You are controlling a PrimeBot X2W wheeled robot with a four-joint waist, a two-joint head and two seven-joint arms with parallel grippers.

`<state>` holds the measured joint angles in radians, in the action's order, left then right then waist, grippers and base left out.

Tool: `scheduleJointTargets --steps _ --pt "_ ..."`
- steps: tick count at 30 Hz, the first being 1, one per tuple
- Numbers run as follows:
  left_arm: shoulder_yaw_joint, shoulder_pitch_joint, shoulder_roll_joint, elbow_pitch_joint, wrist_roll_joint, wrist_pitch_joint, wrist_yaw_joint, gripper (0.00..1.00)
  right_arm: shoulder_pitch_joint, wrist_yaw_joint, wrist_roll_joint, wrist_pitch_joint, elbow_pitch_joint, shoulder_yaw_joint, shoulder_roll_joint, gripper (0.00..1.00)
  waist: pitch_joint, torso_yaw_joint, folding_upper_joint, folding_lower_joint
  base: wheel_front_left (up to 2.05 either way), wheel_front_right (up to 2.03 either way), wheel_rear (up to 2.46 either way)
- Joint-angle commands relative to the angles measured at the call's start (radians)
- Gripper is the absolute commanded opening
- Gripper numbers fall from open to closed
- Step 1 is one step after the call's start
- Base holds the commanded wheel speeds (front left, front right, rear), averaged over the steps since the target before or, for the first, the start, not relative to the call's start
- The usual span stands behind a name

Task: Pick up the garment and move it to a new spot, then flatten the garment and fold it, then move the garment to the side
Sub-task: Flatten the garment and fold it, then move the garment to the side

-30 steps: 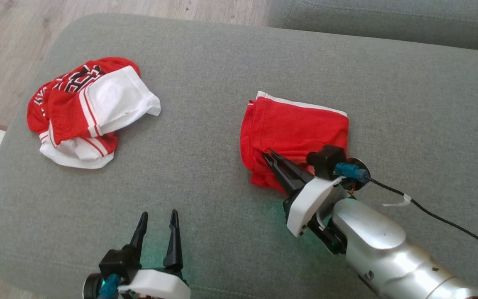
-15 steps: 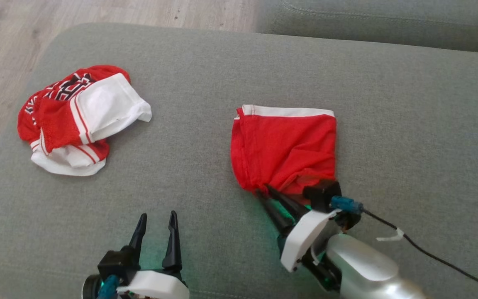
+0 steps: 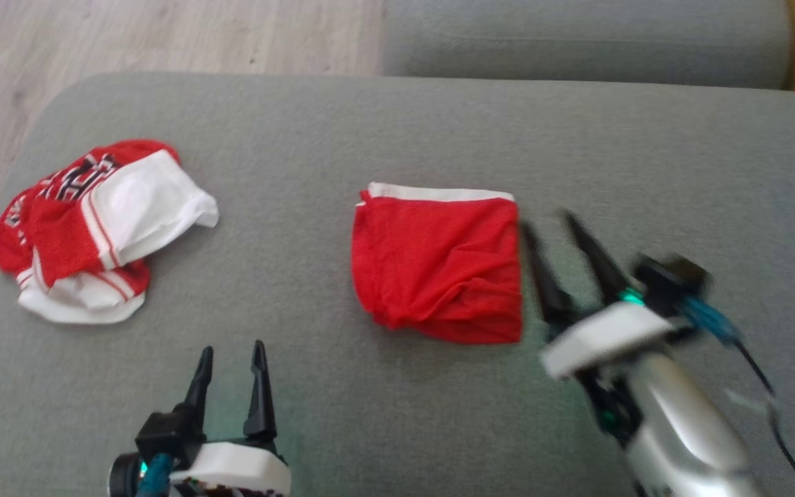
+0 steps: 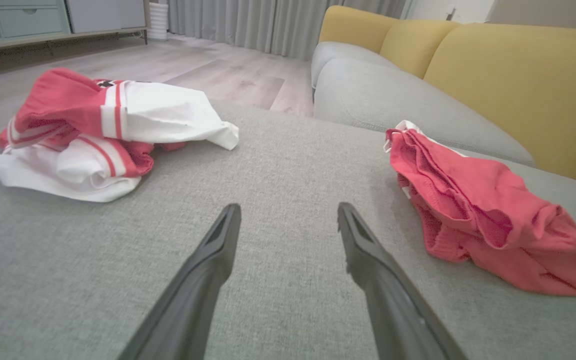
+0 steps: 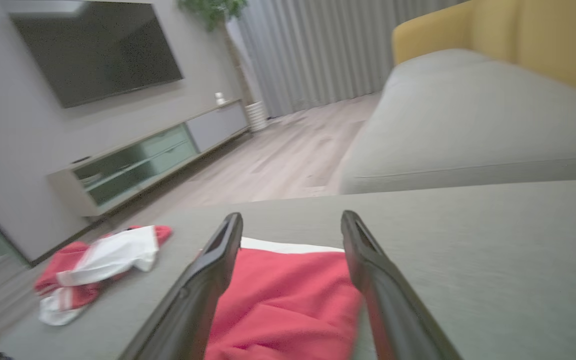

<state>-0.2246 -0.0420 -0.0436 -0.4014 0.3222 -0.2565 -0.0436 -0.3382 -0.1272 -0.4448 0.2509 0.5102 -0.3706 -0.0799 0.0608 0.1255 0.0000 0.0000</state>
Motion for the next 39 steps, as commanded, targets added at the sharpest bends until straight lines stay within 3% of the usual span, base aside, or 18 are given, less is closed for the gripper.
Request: scheduleJointTargets --steps 1,6,13,20,27,34,39 --pt "0.04 -0.024 -0.007 0.032 -0.009 -0.005 0.0 1.0 0.01 -0.003 0.029 0.011 -0.037 0.016 0.015 1.0 -0.016 -0.019 0.0 0.0 0.0 0.0 0.0" --pt "0.07 -0.006 -0.007 0.034 -0.037 -0.005 0.007 1.0 0.092 -0.003 0.137 0.011 -0.04 0.197 0.027 1.0 -0.04 -0.054 0.0 0.0 0.0 0.0 0.0" --pt "0.084 0.04 -0.007 0.036 -0.086 -0.005 0.012 1.0 0.189 -0.003 0.171 0.011 -0.01 0.272 0.029 1.0 -0.058 -0.091 0.0 0.0 0.0 0.0 0.0" --pt "0.075 0.057 -0.007 0.045 -0.087 -0.005 0.009 1.0 0.227 -0.003 0.157 0.011 0.004 0.251 0.029 1.0 -0.051 -0.1 0.0 0.0 0.0 0.0 0.0" --pt "0.04 0.02 -0.007 0.043 -0.082 -0.005 0.016 1.0 0.141 -0.003 0.116 0.011 0.071 0.153 0.03 1.0 -0.01 -0.062 0.0 0.0 0.0 0.0 0.0" --pt "-0.022 -0.02 -0.007 0.036 -0.064 -0.005 0.021 1.0 -0.076 -0.003 0.058 -0.018 0.229 0.035 0.03 1.0 0.059 0.031 0.0 0.0 0.0 0.0 0.0" --pt "-0.049 -0.045 -0.007 0.032 -0.062 -0.005 0.02 1.0 -0.177 -0.003 0.06 -0.039 0.364 0.033 0.03 1.0 0.098 0.096 0.0 0.0 0.0 0.0 0.0"
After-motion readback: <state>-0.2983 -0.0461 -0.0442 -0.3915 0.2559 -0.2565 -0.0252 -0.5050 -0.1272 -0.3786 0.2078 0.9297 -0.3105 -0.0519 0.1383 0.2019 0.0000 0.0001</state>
